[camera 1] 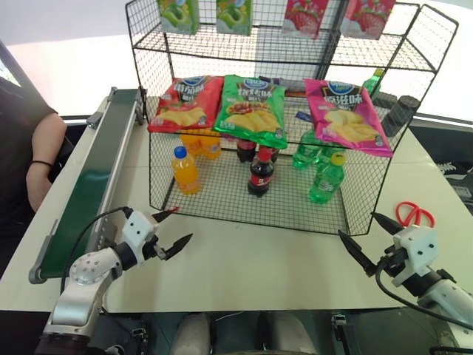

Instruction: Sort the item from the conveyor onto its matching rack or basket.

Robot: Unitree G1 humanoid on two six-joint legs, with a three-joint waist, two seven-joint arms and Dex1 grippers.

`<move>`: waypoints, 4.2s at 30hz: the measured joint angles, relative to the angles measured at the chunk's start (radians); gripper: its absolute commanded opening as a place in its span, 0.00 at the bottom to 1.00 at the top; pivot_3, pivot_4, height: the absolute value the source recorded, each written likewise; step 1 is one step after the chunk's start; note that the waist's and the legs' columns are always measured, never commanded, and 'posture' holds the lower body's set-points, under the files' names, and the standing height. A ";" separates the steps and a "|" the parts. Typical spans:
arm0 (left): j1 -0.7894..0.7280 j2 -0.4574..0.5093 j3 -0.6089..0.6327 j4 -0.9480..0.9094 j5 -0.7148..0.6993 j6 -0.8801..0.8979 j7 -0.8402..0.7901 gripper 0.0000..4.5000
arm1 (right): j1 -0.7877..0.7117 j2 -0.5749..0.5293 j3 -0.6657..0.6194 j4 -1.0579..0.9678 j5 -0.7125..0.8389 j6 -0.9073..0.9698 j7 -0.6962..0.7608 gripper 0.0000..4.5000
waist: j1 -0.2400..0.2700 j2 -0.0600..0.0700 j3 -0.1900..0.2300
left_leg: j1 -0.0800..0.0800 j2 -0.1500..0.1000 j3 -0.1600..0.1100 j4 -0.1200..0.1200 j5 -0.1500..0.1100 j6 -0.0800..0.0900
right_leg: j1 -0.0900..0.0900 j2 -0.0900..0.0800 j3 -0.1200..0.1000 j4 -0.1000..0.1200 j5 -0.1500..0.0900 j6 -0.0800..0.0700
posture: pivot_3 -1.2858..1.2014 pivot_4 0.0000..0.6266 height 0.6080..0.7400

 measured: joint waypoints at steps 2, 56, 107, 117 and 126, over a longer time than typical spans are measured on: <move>-0.004 0.000 0.000 0.000 0.000 -0.002 -0.005 1.00 | -0.006 0.000 0.007 -0.017 0.000 0.024 -0.010 0.99 | 0.000 0.000 0.000 | 0.000 0.000 0.000 0.000 0.000 0.000 | 0.000 0.000 0.000 0.000 0.000 0.000 | 0.52 0.24 1.00; -0.055 -0.043 -0.018 0.001 0.042 -0.013 0.029 1.00 | -0.079 -0.007 0.047 -0.072 -0.009 0.124 -0.042 0.99 | -0.001 0.000 0.000 | 0.000 0.000 0.000 0.000 0.000 0.000 | 0.000 0.003 0.000 0.000 0.001 0.002 | 0.52 0.24 1.00; -0.111 -0.049 -0.036 0.025 0.041 -0.018 0.045 1.00 | -0.094 -0.004 0.049 0.162 -0.030 -0.095 0.020 0.99 | 0.000 0.000 0.000 | 0.001 0.000 0.000 0.000 0.000 0.000 | 0.001 0.003 0.000 0.000 0.001 0.002 | 0.52 0.24 1.00; -0.116 -0.062 -0.038 0.047 0.041 -0.018 0.045 1.00 | -0.086 -0.003 0.048 0.118 -0.030 -0.076 -0.003 0.99 | -0.001 0.000 0.000 | 0.001 0.000 0.000 0.000 0.000 0.000 | 0.001 0.003 0.000 0.000 0.001 0.002 | 0.52 0.24 1.00; -0.073 -0.045 0.001 -0.027 0.017 -0.011 0.055 1.00 | -0.123 -0.004 0.088 0.100 -0.031 -0.026 -0.008 0.99 | -0.002 0.000 0.000 | 0.001 0.001 0.000 0.000 0.000 0.000 | 0.001 0.001 0.000 0.001 0.001 0.002 | 0.52 0.24 1.00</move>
